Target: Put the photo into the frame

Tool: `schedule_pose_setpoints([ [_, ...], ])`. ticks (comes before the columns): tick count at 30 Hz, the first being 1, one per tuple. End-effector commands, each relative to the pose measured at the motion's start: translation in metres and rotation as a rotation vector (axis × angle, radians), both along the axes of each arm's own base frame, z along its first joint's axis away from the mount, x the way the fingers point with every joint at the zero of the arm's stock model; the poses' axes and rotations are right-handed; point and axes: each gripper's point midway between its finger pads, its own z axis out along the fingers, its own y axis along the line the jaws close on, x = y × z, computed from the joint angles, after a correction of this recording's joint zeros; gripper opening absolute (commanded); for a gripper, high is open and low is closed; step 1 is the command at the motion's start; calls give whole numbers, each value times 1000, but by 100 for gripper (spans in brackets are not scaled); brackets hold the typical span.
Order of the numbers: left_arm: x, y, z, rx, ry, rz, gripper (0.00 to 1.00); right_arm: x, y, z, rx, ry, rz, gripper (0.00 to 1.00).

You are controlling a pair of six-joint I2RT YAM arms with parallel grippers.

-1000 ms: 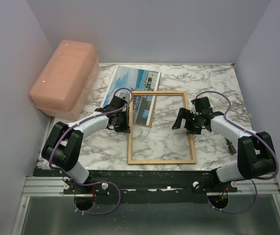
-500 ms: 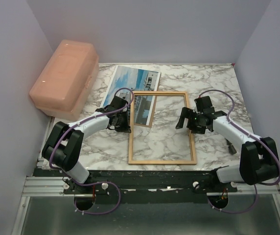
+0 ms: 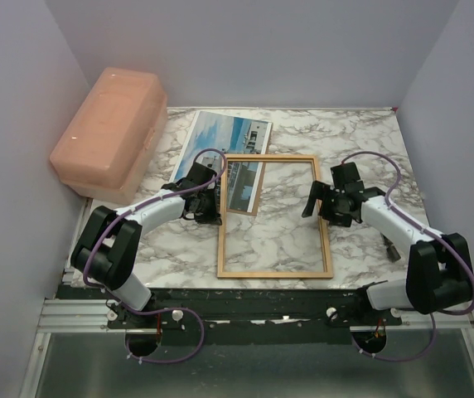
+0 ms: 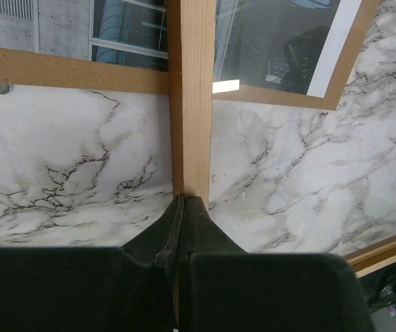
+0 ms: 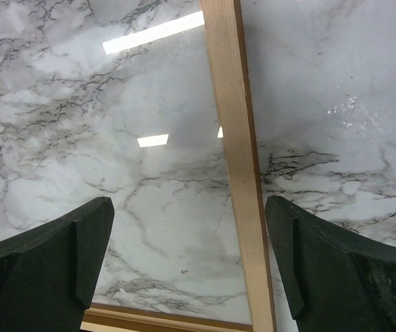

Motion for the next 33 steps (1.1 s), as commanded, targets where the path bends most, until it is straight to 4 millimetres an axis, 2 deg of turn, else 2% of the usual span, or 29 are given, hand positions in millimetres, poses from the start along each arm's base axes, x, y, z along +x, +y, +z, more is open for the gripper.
schedule_pose_setpoints([
  [1,-39,19,-34,95,135,-43,5,-3,-2,-13,7,39,-47,100],
  [7,-37,-13,-22,-29,118,-106,28,-8,2,-22,72,60,-67,100],
  [11,-38,-38,-14,-90,119,-160,37,-13,0,-26,99,78,-93,100],
  [15,-41,-62,-6,-120,112,-209,39,-16,-6,-22,119,61,-145,100],
  [18,-42,-81,-2,-156,118,-238,40,-14,-13,-12,121,13,-197,100],
  [26,-43,-124,6,-190,122,-304,40,-11,-44,3,38,-70,-324,100],
  [29,-42,-137,6,-189,123,-316,40,-11,-50,4,18,-77,-351,100],
  [33,-37,-143,4,-164,126,-294,43,-16,-53,-6,8,-47,-372,100],
])
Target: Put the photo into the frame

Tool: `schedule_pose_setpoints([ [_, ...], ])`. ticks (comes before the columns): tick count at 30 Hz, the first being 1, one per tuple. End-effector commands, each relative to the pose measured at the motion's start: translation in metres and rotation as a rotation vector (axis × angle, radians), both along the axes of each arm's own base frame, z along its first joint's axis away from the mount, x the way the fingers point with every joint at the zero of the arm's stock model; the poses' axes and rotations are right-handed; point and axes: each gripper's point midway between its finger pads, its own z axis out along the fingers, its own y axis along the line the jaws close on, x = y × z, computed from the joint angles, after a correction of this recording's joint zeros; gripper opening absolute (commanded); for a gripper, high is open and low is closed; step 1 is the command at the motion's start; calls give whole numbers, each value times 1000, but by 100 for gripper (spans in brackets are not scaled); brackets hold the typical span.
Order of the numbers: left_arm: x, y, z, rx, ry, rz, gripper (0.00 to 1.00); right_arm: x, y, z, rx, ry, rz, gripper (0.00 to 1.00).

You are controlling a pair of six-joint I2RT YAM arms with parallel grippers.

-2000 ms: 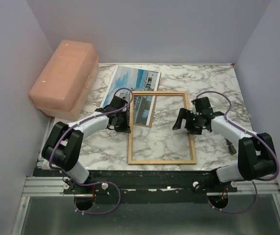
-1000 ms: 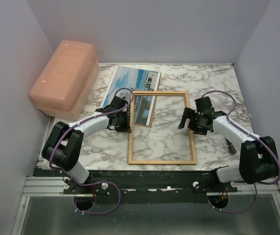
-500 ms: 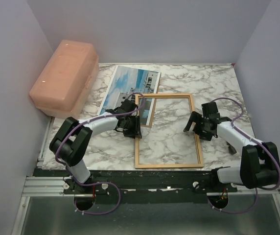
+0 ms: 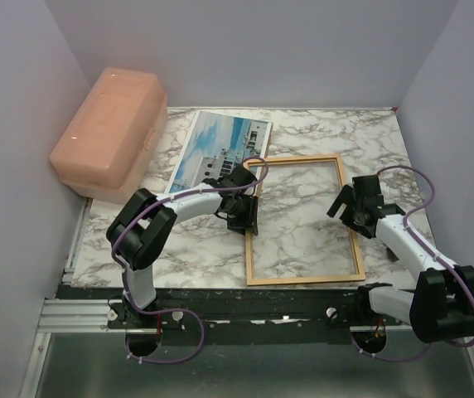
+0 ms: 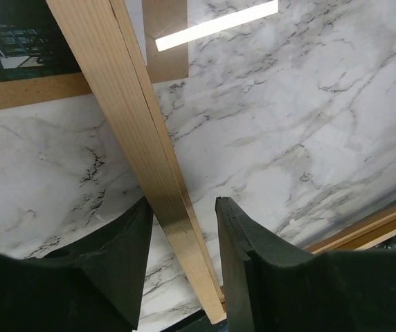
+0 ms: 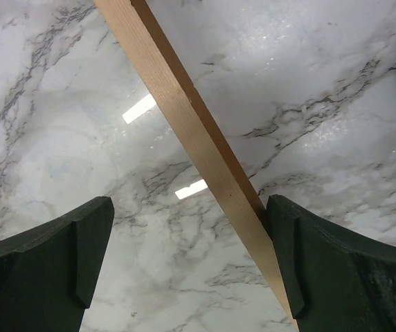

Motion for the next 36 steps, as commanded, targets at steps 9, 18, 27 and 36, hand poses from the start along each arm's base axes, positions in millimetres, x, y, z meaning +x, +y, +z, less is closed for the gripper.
schedule_pose_setpoints([
  [9,14,-22,9,60,-43,27,43,-5,8,-14,106,46,-78,100],
  [18,20,-32,19,29,-59,5,43,12,-19,27,15,-56,-163,100],
  [27,26,-59,28,15,-69,-42,43,16,-28,71,-3,-189,-182,100],
  [36,28,-82,37,-37,-88,-88,44,28,14,85,139,-227,47,100],
])
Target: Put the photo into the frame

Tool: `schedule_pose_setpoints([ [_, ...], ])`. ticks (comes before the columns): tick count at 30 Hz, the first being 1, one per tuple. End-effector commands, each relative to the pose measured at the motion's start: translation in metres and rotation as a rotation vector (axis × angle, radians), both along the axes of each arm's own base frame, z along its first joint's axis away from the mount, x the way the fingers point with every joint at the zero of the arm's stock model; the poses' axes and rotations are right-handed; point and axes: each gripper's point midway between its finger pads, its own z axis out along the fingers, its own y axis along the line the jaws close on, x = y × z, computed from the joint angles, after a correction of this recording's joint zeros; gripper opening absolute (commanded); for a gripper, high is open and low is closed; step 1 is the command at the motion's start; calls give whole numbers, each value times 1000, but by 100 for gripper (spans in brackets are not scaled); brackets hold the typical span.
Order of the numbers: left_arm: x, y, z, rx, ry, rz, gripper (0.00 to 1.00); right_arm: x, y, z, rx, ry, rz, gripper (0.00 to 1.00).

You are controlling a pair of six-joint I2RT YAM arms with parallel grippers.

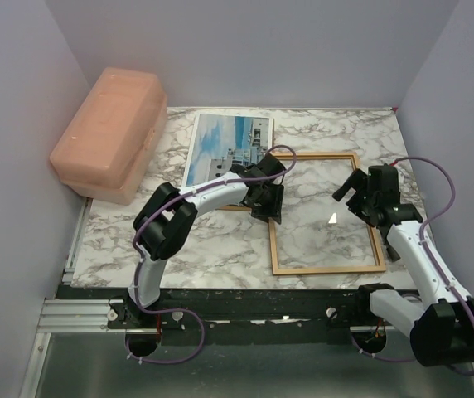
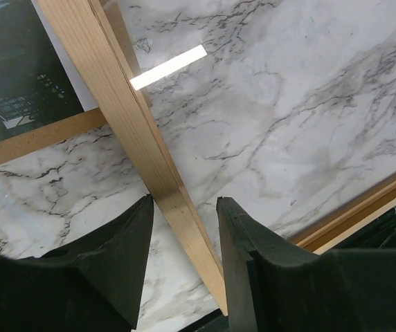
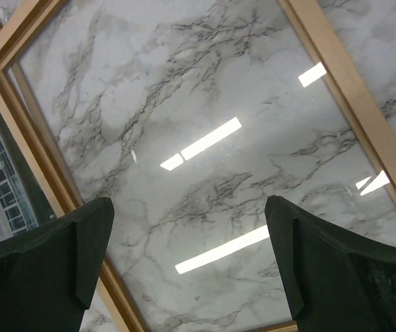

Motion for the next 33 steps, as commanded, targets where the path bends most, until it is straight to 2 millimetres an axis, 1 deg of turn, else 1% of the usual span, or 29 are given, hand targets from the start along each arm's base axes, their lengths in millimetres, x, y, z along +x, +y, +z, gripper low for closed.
schedule_pose_setpoints([
  [1,-3,-10,15,-61,-30,-41,44,7,29,10,80,-10,178,100],
  [2,-1,-8,22,-77,-53,-32,50,7,35,9,94,-2,216,100],
  [3,-2,-5,25,-92,-66,-24,54,7,40,8,106,2,248,100],
  [6,2,6,48,-198,-116,5,65,9,54,9,150,-3,321,100],
  [9,10,22,72,-327,-162,45,70,12,67,8,205,4,370,100],
  [11,18,39,81,-393,-182,90,71,14,76,6,235,11,396,100],
  [13,24,63,84,-430,-196,146,72,16,84,3,242,23,417,100],
  [15,33,88,85,-438,-220,212,72,19,95,2,249,29,441,100],
  [17,45,120,80,-411,-233,297,72,22,109,1,241,40,468,100],
  [22,67,199,62,-260,-236,519,72,27,169,1,223,52,575,100],
  [24,74,229,58,-157,-251,601,72,29,193,-2,230,62,613,100],
  [25,74,243,55,-94,-247,628,72,31,205,-2,231,64,635,100],
  [26,77,256,54,-40,-249,665,72,32,213,-7,225,75,645,100],
  [28,79,276,50,47,-230,719,71,35,231,-12,230,91,671,100],
  [30,80,291,45,102,-206,761,69,35,248,-18,246,109,701,99],
  [33,85,304,35,119,-166,799,67,35,264,-27,258,133,726,99],
])
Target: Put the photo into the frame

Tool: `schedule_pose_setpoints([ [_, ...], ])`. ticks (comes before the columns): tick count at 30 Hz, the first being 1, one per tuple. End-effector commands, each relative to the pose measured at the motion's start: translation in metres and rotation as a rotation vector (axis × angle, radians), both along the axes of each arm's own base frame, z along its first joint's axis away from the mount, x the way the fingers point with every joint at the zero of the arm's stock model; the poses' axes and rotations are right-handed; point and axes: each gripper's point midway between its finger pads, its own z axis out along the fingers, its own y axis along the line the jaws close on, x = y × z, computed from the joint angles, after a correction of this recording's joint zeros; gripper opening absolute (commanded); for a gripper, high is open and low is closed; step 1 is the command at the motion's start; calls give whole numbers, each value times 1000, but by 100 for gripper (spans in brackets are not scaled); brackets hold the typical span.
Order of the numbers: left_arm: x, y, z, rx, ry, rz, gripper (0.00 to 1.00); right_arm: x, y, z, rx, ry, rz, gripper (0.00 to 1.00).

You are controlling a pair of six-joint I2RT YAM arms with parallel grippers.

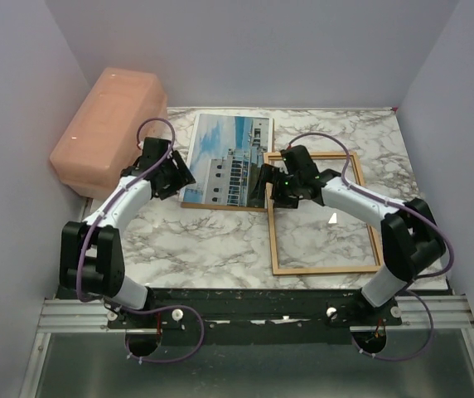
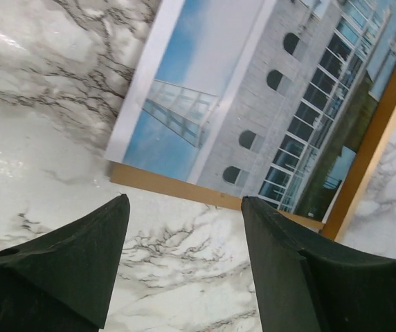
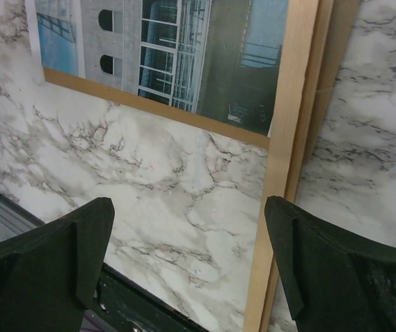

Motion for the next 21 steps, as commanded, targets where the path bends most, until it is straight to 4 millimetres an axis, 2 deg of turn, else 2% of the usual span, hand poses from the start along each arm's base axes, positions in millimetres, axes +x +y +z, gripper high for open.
schedule_pose_setpoints([
  [1,-2,35,-24,82,116,86,66,9,24,-3,28,1,8,99],
  [9,11,30,-54,-34,203,40,59,6,25,-15,19,22,13,99],
  [15,14,28,-53,-31,244,-8,57,6,23,-20,3,30,15,99],
  [21,7,31,-58,-10,301,-6,58,7,22,-23,-16,32,17,99],
])
